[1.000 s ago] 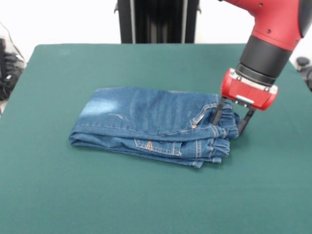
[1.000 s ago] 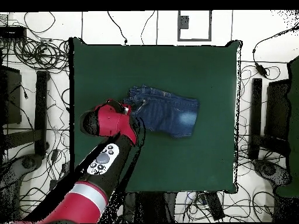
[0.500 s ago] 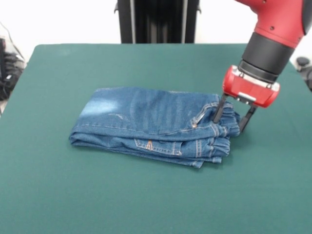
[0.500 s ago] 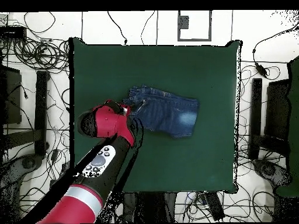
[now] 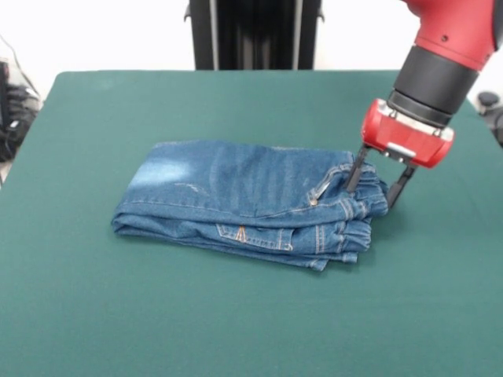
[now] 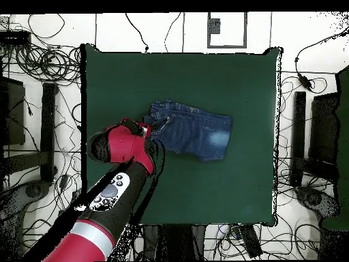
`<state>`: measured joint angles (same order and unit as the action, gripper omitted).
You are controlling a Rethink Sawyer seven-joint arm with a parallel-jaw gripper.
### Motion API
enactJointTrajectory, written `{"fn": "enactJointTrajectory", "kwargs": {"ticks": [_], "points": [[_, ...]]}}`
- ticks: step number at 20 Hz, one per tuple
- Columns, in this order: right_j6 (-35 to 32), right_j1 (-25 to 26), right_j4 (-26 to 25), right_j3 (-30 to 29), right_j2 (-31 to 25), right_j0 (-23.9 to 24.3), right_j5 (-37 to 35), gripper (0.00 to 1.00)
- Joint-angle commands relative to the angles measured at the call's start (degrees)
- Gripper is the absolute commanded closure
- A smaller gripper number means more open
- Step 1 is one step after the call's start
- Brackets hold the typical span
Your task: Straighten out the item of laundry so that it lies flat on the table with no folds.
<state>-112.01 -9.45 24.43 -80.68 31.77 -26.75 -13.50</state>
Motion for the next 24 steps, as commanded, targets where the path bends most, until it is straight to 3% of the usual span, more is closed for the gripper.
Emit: {"fn": "enactJointTrajectory", "kwargs": {"ticks": [1, 20, 21, 24], "points": [[-10.3, 2.0, -1.7, -7.0, -3.9, -1.2, -4.9, 0.0], [-10.4, 2.2, -1.6, -7.8, -3.0, -1.7, -2.1, 0.0], [-10.6, 2.3, -1.5, -7.7, -2.7, -2.0, -2.3, 1.0], [-10.4, 2.3, -1.6, -7.8, -2.8, -2.0, -2.3, 1.0]]}}
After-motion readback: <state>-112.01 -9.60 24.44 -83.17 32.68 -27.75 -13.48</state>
